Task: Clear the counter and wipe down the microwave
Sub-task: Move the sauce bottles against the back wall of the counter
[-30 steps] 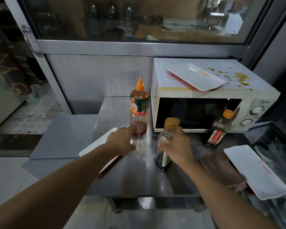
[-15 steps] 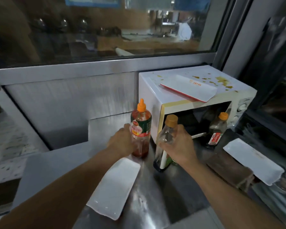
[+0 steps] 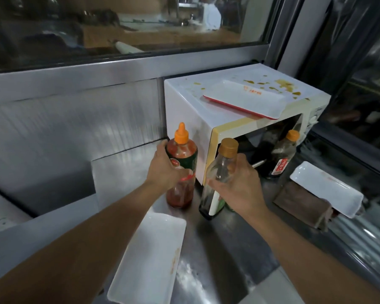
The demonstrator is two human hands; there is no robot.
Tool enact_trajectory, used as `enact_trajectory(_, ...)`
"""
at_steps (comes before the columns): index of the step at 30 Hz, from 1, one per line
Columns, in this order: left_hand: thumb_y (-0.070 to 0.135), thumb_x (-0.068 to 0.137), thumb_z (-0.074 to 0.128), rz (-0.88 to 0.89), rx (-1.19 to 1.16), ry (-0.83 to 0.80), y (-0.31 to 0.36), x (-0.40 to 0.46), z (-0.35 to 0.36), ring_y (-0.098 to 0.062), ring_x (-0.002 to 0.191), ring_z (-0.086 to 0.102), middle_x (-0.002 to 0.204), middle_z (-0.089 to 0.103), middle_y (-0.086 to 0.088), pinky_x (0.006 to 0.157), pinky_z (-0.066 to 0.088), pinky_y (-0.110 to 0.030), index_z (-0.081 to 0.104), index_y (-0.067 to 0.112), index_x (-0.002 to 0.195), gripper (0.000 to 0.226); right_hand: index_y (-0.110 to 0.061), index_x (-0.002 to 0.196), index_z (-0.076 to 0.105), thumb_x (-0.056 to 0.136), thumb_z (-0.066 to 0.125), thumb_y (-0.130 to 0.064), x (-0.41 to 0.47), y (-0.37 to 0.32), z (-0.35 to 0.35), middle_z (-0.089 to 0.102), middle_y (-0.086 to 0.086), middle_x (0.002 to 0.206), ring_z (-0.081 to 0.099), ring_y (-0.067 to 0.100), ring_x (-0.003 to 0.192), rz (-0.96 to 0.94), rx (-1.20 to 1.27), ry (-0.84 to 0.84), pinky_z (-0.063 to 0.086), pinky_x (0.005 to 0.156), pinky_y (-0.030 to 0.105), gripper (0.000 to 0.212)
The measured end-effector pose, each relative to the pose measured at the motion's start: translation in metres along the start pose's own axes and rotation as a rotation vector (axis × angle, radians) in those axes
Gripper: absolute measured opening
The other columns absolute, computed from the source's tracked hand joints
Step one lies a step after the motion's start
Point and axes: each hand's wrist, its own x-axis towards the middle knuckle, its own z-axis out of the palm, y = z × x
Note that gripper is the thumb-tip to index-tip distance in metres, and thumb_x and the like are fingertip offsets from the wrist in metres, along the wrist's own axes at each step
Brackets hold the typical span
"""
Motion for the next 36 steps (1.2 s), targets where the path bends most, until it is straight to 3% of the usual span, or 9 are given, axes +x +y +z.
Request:
enact_trajectory(4, 0.018, 0.058, 0.086, 0.03, -0.033, -0.023, -0.003, 0.009, 0.004, -0.018, 0.111, 0.055, 0.122, 0.054, 0.006, 0.09, 0.046, -0.029, 0.034, 0.024, 0.132, 0.091, -0.017, 0.098, 0.045, 0.058, 0.079, -0.041, 0.005, 0.006, 0.006, 0.06, 0.001, 0.092, 0.059, 0.026, 0.086, -0.006, 0.02, 0.012, 0.05, 0.069, 0.036, 0.058)
enact_trajectory(15, 0.025, 0.053, 0.089, 0.011, 0.024, 0.079, 0.009, 0.006, -0.003, -0.015, 0.104, 0.056, 0.114, 0.056, 0.008, 0.087, 0.047, -0.027, 0.038, 0.024, 0.123, 0.086, -0.021, 0.098, 0.044, 0.059, 0.078, -0.043, 0.01, 0.002, 0.004, 0.059, -0.002, 0.094, 0.059, 0.019, 0.082, -0.036, 0.033, -0.043, 0.051, 0.067, 0.033, 0.055)
enact_trajectory(22, 0.03, 0.051, 0.09, -0.003, 0.067, 0.211, 0.028, 0.002, -0.04, -0.012, 0.098, 0.053, 0.108, 0.051, 0.012, 0.085, 0.048, -0.028, 0.038, 0.023, 0.124, 0.09, -0.02, 0.094, 0.041, 0.061, 0.078, -0.044, 0.014, -0.026, -0.006, 0.058, 0.001, 0.09, 0.058, 0.022, 0.081, -0.095, 0.036, -0.065, 0.039, 0.063, 0.027, 0.055)
enact_trajectory(28, 0.033, 0.051, 0.09, -0.012, 0.117, 0.281, 0.031, 0.005, -0.077, -0.011, 0.096, 0.051, 0.109, 0.052, 0.01, 0.082, 0.047, -0.029, 0.039, 0.023, 0.122, 0.088, -0.014, 0.112, 0.045, 0.062, 0.079, -0.04, 0.02, -0.054, 0.0, 0.061, 0.006, 0.103, 0.059, 0.028, 0.092, -0.111, 0.086, -0.094, 0.05, 0.074, 0.035, 0.066)
enact_trajectory(33, 0.035, 0.052, 0.089, -0.011, 0.132, 0.291, 0.021, 0.02, -0.101, -0.013, 0.098, 0.054, 0.113, 0.056, 0.007, 0.082, 0.048, -0.03, 0.04, 0.022, 0.124, 0.089, -0.013, 0.109, 0.045, 0.061, 0.08, -0.042, 0.03, -0.074, 0.016, 0.055, 0.008, 0.106, 0.059, 0.029, 0.091, -0.069, 0.064, -0.078, 0.054, 0.073, 0.041, 0.066)
enact_trajectory(36, 0.037, 0.05, 0.09, -0.002, 0.123, 0.286, 0.012, 0.036, -0.111, -0.011, 0.092, 0.052, 0.105, 0.053, 0.011, 0.076, 0.046, -0.028, 0.041, 0.023, 0.121, 0.087, -0.014, 0.107, 0.046, 0.059, 0.081, -0.043, 0.035, -0.082, 0.029, 0.049, -0.001, 0.096, 0.055, 0.023, 0.088, -0.042, 0.039, -0.038, 0.052, 0.071, 0.037, 0.066)
